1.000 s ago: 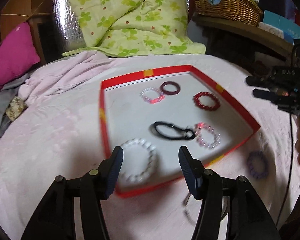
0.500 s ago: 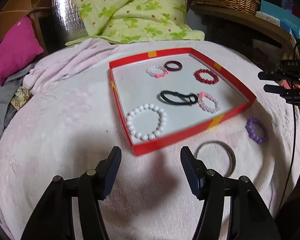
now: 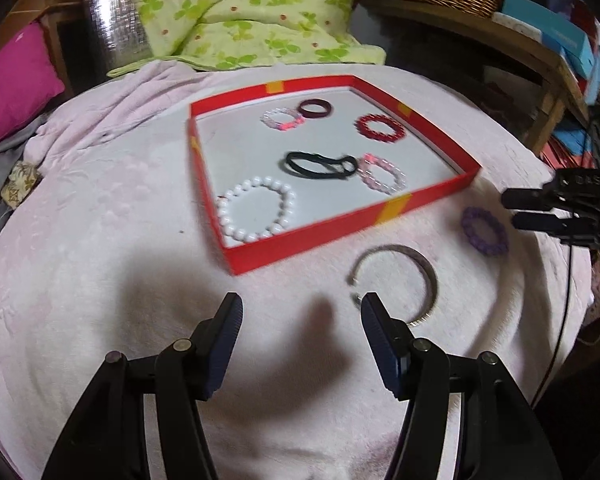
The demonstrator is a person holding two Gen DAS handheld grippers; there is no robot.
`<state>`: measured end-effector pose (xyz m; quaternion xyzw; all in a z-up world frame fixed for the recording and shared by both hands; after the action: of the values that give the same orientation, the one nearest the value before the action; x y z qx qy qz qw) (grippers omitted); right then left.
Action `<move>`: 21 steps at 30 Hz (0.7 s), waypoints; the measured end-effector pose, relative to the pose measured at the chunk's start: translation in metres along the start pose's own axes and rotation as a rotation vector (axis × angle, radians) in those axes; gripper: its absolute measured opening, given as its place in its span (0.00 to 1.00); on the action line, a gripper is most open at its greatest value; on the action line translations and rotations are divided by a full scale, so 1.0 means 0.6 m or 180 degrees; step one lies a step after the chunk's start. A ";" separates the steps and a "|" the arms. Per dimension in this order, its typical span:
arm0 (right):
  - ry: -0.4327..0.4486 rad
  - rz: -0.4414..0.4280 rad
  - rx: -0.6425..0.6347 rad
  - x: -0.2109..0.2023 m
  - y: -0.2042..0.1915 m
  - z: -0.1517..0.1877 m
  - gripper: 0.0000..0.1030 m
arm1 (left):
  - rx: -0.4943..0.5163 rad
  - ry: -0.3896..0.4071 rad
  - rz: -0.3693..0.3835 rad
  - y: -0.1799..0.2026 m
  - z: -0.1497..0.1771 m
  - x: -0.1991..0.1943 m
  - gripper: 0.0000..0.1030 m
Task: Organize jewelry
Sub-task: 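Move left tool to silver bangle while right tool approaches purple bead bracelet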
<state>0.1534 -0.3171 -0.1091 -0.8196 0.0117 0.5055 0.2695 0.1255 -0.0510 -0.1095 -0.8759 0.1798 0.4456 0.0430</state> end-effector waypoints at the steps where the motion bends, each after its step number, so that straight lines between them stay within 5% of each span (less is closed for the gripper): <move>1: -0.0011 0.0027 -0.0030 0.003 -0.002 0.003 0.45 | 0.0034 -0.0018 0.0023 0.005 0.003 0.001 0.61; 10: -0.0033 0.0417 -0.0524 0.038 -0.036 0.007 0.46 | 0.0381 -0.0113 0.0117 0.050 0.018 0.011 0.62; 14: 0.0048 0.0677 -0.0855 0.043 -0.053 0.012 0.39 | 0.0419 -0.0148 0.0116 0.053 0.021 0.014 0.62; 21: 0.0176 0.0404 -0.0520 0.009 -0.031 -0.013 0.39 | 0.0354 -0.0130 0.0117 0.046 0.019 0.013 0.62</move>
<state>0.1677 -0.3031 -0.1029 -0.8500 0.0299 0.4980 0.1688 0.1111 -0.0760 -0.1201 -0.8594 0.2195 0.4534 0.0871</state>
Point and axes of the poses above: each gripper's, at about its wrist camera, not at the fingertips, and x roughly the way its jaws point, y to its right, z to its underside, the point moved 4 cm from there along x, roughly the way its jaws point, and after that the axes turned 5 degrees about z, right-handed, at the moved point
